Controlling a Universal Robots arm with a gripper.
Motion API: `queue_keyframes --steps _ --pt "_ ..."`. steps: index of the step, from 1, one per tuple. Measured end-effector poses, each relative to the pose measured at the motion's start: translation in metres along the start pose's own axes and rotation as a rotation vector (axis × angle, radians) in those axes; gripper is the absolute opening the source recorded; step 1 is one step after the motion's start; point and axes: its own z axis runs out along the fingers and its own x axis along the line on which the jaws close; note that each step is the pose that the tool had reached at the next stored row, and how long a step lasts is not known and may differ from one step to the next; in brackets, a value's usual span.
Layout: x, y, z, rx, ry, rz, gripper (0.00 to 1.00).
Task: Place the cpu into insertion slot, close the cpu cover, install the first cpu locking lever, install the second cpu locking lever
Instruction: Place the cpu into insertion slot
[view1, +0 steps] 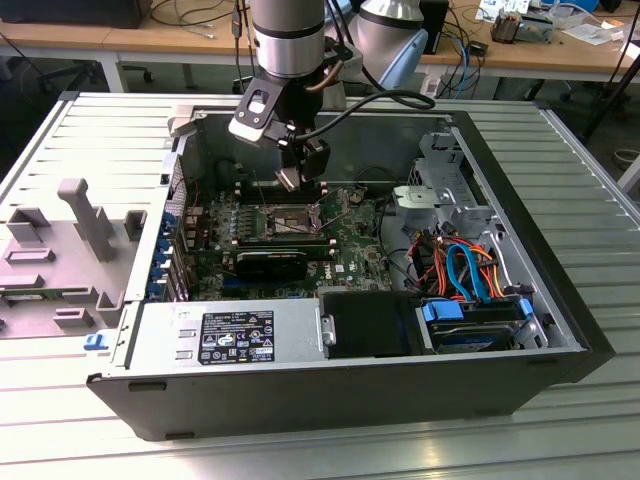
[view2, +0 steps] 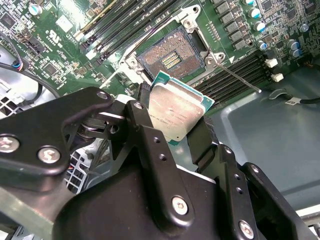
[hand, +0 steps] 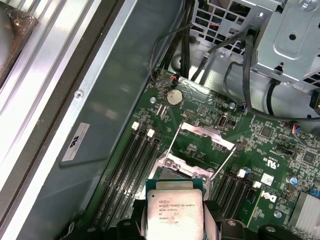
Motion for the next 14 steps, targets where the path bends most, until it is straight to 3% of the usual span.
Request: queue_keyframes --steps 14 --pt "0.0 0.0 0.0 -0.0004 -0.0019 0.022 0.55"
